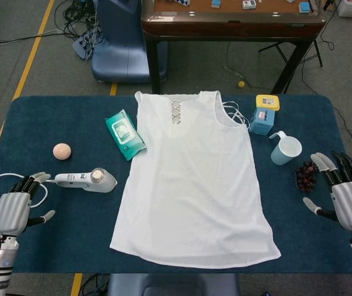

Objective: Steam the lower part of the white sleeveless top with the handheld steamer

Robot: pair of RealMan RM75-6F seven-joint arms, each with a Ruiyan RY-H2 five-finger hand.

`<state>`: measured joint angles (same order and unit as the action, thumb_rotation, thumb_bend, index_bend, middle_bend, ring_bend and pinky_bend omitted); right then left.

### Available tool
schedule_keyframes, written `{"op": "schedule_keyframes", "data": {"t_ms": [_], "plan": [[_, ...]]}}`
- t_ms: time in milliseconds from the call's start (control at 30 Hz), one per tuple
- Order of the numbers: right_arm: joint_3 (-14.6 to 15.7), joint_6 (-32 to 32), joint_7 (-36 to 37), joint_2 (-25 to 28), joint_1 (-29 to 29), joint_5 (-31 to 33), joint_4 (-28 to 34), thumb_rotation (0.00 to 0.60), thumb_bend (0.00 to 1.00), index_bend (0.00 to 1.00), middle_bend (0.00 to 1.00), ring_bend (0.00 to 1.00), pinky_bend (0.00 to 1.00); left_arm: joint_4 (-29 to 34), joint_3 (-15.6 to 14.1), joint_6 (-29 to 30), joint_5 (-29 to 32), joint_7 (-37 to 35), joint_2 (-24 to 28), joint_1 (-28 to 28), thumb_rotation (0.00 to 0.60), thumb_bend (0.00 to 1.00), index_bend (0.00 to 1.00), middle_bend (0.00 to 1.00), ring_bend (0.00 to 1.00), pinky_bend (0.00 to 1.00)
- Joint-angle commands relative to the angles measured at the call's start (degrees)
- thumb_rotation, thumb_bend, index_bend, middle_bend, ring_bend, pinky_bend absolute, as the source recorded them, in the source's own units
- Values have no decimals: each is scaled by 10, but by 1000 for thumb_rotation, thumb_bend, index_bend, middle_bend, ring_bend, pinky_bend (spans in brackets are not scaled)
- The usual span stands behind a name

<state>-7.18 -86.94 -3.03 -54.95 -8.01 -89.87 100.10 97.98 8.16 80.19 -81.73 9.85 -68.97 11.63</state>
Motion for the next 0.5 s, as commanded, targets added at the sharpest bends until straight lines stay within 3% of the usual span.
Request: {"op": "schedule_keyframes", "data": {"t_ms": [33, 500], "plan": [[-9, -7, -15, 10, -2, 8, 11, 600, 192, 0, 140, 16, 0, -12, 19, -36, 28, 12, -14, 31, 600, 53, 208, 203, 176, 255], [-16, -20, -11, 27, 7, 23, 14, 600, 192, 0, 140, 16, 0, -82, 56, -117, 135, 103, -86, 115, 600, 53, 208, 203, 176, 255]]}}
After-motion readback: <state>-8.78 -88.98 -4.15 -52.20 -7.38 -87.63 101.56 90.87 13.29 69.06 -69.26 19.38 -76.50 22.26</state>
